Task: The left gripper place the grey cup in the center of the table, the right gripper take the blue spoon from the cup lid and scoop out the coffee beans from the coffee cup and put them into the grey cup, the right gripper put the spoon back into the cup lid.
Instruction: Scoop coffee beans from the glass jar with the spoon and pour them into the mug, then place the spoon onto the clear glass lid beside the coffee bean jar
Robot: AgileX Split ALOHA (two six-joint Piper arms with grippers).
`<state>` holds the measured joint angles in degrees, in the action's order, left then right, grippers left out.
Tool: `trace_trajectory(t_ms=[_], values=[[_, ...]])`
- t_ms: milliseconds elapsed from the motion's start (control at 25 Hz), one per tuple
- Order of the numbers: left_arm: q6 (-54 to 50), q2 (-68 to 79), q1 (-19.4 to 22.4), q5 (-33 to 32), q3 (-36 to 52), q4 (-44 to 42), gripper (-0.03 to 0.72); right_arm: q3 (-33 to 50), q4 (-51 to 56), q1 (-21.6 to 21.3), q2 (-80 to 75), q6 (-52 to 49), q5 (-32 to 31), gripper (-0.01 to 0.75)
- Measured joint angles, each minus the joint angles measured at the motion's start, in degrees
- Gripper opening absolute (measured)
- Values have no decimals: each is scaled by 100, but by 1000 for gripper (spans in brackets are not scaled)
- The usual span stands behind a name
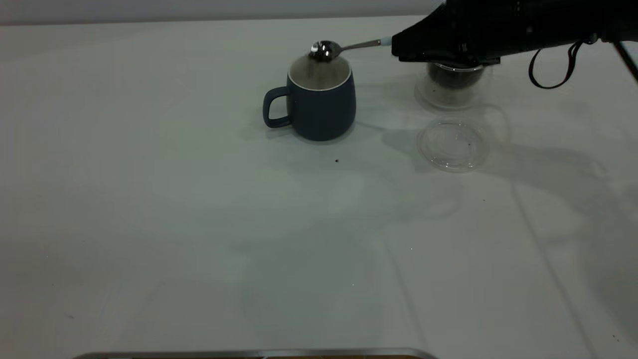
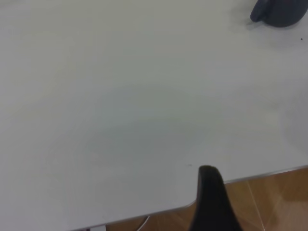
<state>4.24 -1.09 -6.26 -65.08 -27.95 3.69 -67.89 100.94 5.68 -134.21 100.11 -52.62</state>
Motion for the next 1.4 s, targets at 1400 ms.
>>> trace_trajectory(t_ms=[1400], values=[[5,0,0,0,0,0,555,2552,179,-2260,717,-2056,397,107]])
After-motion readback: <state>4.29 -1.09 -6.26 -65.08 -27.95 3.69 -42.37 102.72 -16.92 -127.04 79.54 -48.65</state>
